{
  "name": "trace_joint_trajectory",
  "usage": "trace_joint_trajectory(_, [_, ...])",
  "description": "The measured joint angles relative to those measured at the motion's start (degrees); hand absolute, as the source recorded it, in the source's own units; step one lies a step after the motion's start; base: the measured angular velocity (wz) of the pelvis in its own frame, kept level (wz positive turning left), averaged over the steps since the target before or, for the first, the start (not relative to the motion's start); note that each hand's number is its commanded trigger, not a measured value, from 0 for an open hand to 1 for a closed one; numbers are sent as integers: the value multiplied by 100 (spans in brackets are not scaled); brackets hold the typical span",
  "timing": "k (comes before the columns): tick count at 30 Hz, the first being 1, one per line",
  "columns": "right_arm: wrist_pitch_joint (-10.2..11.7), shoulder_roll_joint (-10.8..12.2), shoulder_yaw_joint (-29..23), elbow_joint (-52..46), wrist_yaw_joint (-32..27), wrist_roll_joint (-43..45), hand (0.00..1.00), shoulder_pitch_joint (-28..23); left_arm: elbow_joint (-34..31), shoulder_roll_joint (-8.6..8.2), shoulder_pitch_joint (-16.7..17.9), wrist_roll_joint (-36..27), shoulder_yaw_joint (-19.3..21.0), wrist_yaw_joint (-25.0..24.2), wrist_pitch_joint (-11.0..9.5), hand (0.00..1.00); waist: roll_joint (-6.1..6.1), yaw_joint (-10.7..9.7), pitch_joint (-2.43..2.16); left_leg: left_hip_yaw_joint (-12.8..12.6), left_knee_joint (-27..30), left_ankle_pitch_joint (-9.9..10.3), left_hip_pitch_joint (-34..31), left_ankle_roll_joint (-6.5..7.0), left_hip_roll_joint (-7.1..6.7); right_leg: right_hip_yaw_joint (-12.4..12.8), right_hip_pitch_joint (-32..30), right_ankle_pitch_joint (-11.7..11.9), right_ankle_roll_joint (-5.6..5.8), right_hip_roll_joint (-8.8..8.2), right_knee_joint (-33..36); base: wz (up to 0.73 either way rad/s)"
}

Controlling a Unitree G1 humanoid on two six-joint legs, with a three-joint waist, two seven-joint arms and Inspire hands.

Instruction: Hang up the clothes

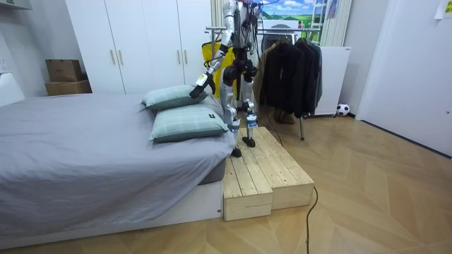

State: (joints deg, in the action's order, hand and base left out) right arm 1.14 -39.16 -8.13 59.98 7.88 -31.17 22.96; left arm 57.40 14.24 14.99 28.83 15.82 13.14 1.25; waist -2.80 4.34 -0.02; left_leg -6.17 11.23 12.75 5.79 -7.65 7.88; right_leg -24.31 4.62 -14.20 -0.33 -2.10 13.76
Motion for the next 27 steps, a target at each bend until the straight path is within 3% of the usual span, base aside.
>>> trace_joint_trajectory(4, [0,0,0,-69,-179,42,0,1,-2,2,7,-2,0,-4,0,0,-10,-7,-10,-39,0,1,-21,5,-10,53,-55,52,10,-9,7,-8])
trace_joint_trajectory(15, [1,0,-51,-132,-695,448,0,56,-2,4,-53,-169,-26,-15,6,0,-6,-211,-17,-95,56,11,-60,251,-171,104,-116,232,173,-201,87,-1])
trace_joint_trajectory(17, [1,0,-49,-249,-784,452,0,-16,6,5,-44,-151,-36,-19,4,0,-16,-96,-13,-286,57,12,-63,315,-201,274,-271,280,180,-247,206,-38])
trace_joint_trajectory(27, [0,78,-43,-1176,-1047,1591,0,-655,151,10,-44,-242,-206,-144,0,0,-46,-88,12,-770,453,208,-148,688,-372,585,-546,411,304,-478,455,-22])
